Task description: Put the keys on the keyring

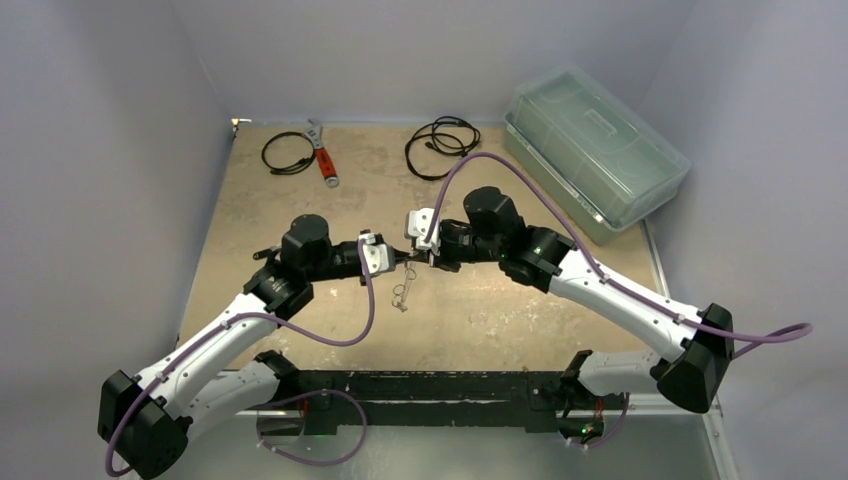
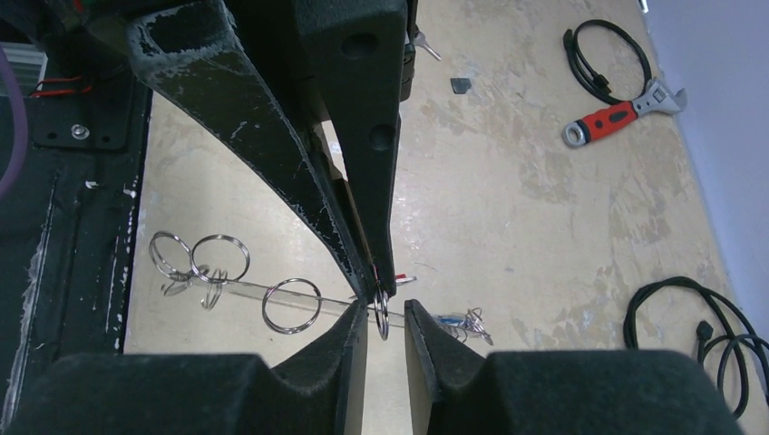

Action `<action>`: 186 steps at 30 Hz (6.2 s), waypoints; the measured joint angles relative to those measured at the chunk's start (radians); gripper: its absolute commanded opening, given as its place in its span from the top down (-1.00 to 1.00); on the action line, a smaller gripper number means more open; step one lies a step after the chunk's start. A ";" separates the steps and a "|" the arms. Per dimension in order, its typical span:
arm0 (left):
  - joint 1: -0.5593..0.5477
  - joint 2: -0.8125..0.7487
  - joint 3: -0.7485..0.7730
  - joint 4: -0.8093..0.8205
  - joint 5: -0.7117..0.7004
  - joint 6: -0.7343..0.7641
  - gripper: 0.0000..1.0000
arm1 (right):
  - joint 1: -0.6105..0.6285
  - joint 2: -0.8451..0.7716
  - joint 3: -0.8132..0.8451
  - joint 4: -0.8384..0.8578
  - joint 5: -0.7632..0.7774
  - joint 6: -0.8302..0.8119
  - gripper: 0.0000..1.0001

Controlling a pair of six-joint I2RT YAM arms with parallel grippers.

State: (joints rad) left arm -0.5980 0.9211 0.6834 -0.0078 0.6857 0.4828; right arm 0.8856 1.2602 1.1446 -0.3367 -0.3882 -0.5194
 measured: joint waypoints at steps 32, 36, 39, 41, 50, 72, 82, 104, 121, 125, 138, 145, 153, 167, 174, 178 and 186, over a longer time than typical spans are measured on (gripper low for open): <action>0.000 -0.004 0.000 -0.022 -0.016 0.000 1.00 | 0.018 0.040 0.018 -0.008 0.040 -0.017 0.66; 0.000 -0.007 0.000 -0.023 -0.017 0.000 1.00 | 0.018 0.040 0.018 -0.008 0.044 -0.017 0.74; 0.000 -0.007 0.000 -0.021 -0.018 0.000 1.00 | 0.018 0.040 0.018 -0.008 0.046 -0.017 0.84; 0.000 -0.008 0.000 -0.021 -0.020 0.000 1.00 | 0.018 0.040 0.018 -0.009 0.046 -0.017 0.95; 0.000 -0.016 0.000 -0.023 -0.029 0.000 0.50 | 0.020 0.040 0.018 -0.006 0.048 -0.015 1.00; 0.000 -0.140 -0.009 0.051 0.017 0.021 0.40 | 0.021 -0.130 -0.074 0.168 0.056 0.003 1.00; 0.000 -0.208 -0.035 0.063 -0.003 0.086 0.28 | 0.021 -0.126 -0.074 0.160 0.052 0.003 1.00; -0.093 -0.190 -0.079 -0.082 -0.033 0.408 0.30 | 0.021 -0.055 -0.041 0.019 -0.031 0.003 1.00; -0.105 -0.164 -0.079 -0.092 -0.070 0.455 1.00 | 0.021 -0.055 -0.039 0.006 -0.062 0.003 1.00; -0.105 -0.159 -0.079 -0.092 -0.069 0.456 1.00 | 0.021 -0.055 -0.039 0.006 -0.073 0.003 1.00; -0.105 -0.160 -0.079 -0.092 -0.062 0.455 0.58 | 0.021 -0.058 -0.040 0.047 -0.072 0.022 1.00; -0.105 -0.171 -0.079 -0.090 -0.062 0.425 0.33 | 0.021 -0.064 -0.040 0.064 -0.069 0.023 1.00; -0.072 -0.178 -0.079 -0.003 -0.093 0.286 0.32 | 0.021 -0.102 -0.060 0.084 -0.056 0.023 1.00; -0.029 -0.177 -0.080 0.180 0.051 0.103 0.40 | 0.021 -0.137 -0.074 0.143 -0.029 0.026 1.00; -0.029 -0.150 -0.080 0.181 0.093 0.099 0.45 | 0.021 -0.144 -0.095 0.165 -0.016 0.029 1.00; -0.028 -0.133 -0.080 0.190 0.092 0.080 0.49 | 0.021 -0.144 -0.099 0.166 -0.015 0.030 1.00; -0.026 -0.106 -0.080 0.202 0.076 0.051 0.56 | 0.021 -0.163 -0.103 0.180 -0.022 0.034 1.00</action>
State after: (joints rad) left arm -0.6239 0.8150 0.6037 0.1944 0.7616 0.5339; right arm 0.9070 1.0973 1.0416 -0.1566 -0.4103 -0.4858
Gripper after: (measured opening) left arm 0.230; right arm 0.007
